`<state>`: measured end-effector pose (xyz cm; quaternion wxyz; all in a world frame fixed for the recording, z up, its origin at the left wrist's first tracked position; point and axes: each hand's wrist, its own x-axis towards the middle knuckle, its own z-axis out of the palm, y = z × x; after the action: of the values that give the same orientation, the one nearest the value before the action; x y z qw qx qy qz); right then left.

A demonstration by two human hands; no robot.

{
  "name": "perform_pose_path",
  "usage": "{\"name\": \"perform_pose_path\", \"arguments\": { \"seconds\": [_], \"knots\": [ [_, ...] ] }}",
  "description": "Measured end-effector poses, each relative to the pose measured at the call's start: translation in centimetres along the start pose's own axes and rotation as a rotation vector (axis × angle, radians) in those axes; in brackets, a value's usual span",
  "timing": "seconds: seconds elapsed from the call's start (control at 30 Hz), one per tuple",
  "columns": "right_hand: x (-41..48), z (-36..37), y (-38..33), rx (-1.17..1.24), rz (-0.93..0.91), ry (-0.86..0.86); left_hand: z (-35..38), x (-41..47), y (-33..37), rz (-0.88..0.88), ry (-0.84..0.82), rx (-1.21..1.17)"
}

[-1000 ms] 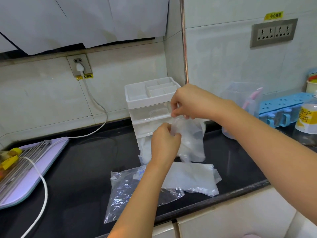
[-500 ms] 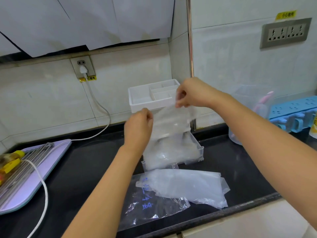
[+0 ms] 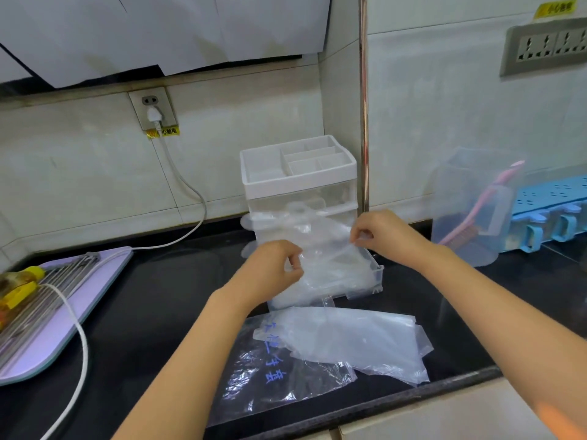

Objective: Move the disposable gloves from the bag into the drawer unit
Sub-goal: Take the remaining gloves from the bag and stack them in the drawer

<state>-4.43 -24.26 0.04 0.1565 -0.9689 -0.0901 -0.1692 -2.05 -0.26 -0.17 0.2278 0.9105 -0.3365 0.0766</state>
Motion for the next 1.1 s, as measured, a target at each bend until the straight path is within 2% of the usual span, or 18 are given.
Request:
{"name": "perform_pose_path", "arguments": {
  "seconds": [0.17, 0.27, 0.37, 0.43, 0.5, 0.63, 0.73, 0.8, 0.9, 0.93, 1.0, 1.1],
  "knots": [
    [0.2, 1.1, -0.8, -0.147, 0.189, -0.247, 2.2, 2.6, -1.4, -0.186, -0.281, -0.002],
    [-0.1, 0.1, -1.7, -0.166, 0.254, -0.202, 2.2, 3.4, -1.4, -0.237, -0.364, -0.014],
    [0.2, -0.5, -2.8, 0.033, 0.202, -0.076, 2.2, 4.3, -1.7, -0.256, -0.438, 0.029],
    [0.5, 0.4, -3.8, 0.167, 0.135, -0.186, 2.3, 4.8, -1.6, -0.263, -0.482, 0.071],
    [1.2, 2.3, -4.2, 0.167, 0.104, -0.335, 2.3, 5.1, -1.3, -0.268, -0.527, 0.121],
    [2.4, 4.2, -4.1, -0.053, 0.181, -0.471, 2.3, 5.2, -1.1, -0.291, -0.568, 0.179],
    [2.6, 4.9, -3.3, 0.019, 0.196, -0.584, 2.1, 5.1, -0.8, -0.337, -0.575, 0.139],
    [2.9, 5.1, -3.0, 0.065, 0.177, -0.636, 1.9, 5.3, -0.5, -0.325, -0.462, 0.092],
    [3.2, 5.1, -2.7, 0.102, 0.145, -0.703, 2.5, 6.0, 0.0, -0.317, -0.098, -0.003],
    [3.2, 5.2, -2.7, 0.11, 0.138, -0.71, 2.9, 6.2, 0.3, -0.3, -0.041, -0.034],
    [3.3, 5.4, -2.5, 0.116, 0.154, -0.712, 4.1, 6.4, 0.8, -0.28, -0.121, -0.054],
    [3.5, 5.8, -2.2, 0.135, 0.188, -0.727, 5.6, 6.5, 0.3, -0.296, -0.408, 0.027]
  ]
}}
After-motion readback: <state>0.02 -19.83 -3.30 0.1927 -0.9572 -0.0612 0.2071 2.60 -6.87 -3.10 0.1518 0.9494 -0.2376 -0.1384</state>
